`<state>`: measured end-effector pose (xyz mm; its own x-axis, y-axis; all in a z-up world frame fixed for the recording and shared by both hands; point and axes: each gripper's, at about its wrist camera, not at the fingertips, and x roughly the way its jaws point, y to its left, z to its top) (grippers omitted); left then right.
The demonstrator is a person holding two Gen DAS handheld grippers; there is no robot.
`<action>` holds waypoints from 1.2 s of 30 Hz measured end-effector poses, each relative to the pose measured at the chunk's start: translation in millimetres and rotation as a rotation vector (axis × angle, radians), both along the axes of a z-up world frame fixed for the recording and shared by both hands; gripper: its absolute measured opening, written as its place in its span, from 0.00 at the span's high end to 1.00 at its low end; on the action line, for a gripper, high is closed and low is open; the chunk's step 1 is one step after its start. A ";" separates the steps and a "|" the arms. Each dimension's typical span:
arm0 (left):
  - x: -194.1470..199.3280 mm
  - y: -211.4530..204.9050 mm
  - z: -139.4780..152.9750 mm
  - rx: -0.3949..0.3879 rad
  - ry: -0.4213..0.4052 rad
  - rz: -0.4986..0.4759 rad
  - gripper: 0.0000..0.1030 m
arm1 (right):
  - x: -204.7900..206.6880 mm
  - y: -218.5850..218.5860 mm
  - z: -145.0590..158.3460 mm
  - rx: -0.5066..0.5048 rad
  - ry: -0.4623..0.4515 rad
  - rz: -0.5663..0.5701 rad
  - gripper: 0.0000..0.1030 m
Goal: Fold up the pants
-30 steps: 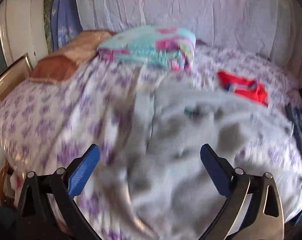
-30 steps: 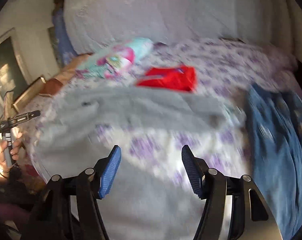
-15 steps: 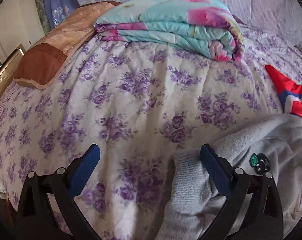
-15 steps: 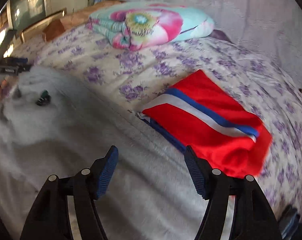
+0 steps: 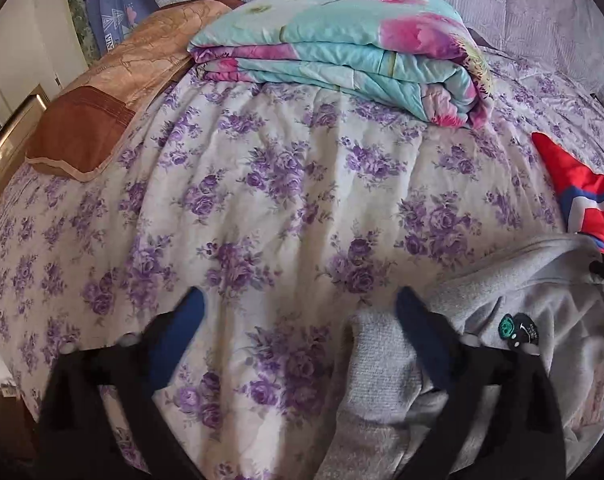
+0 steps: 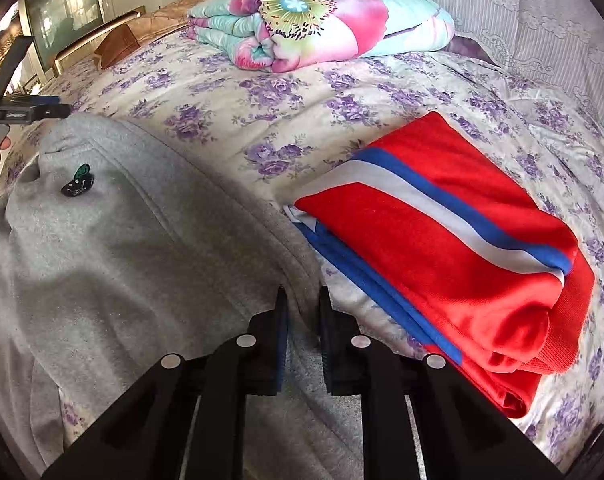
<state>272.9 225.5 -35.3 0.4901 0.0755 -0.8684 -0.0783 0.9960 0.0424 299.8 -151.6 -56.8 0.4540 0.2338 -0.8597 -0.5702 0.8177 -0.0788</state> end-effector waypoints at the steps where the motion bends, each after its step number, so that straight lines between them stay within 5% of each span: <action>1: -0.1 -0.3 -3.7 -0.013 0.022 -0.012 0.06 | 0.5 1.5 -1.3 -0.002 0.000 -0.003 0.86; 7: 6.9 -3.2 -31.8 -0.113 0.127 0.007 0.14 | 3.5 2.8 -4.0 -0.007 0.001 -0.020 0.86; 10: 7.8 -10.9 -28.3 -0.168 0.136 -0.022 0.62 | 2.4 2.7 -2.2 -0.005 -0.002 -0.025 0.86; 11: 8.7 -12.7 -29.8 -0.184 0.162 -0.024 0.69 | 2.0 2.4 -1.4 -0.003 -0.004 -0.026 0.86; 14: 3.5 -11.9 -24.8 -0.186 0.162 -0.005 0.67 | 1.3 1.1 0.3 0.004 -0.001 -0.025 0.86; 15: 0.8 -12.1 -20.4 -0.182 0.148 -0.011 0.59 | 1.4 0.5 0.4 0.005 -0.001 -0.023 0.86; 17: -1.8 -10.4 -17.4 -0.159 0.140 -0.006 0.19 | 2.0 1.2 -0.5 0.002 0.000 -0.028 0.86; 19: -2.5 -4.5 -18.6 -0.241 0.143 -0.004 0.19 | 2.7 2.2 -2.5 -0.007 0.003 -0.032 0.86; 22: -2.0 -2.9 -18.4 -0.337 0.152 -0.014 0.27 | 3.5 3.1 -5.2 -0.011 0.006 -0.043 0.86; 25: -0.5 -9.9 -20.6 -0.378 0.157 -0.047 0.67 | 3.8 1.8 -5.4 -0.004 0.006 -0.049 0.86; 27: -0.7 -10.4 -19.4 -0.390 0.141 -0.044 0.72 | 3.3 0.9 -4.2 0.002 0.003 -0.055 0.86; 28: -1.7 -9.0 -19.0 -0.404 0.136 -0.043 0.83 | 3.6 0.3 -3.4 0.005 0.001 -0.057 0.86; 36: -12.8 22.2 -10.5 -0.573 0.086 0.018 0.90 | -18.1 -9.2 34.9 0.106 -0.082 -0.090 0.89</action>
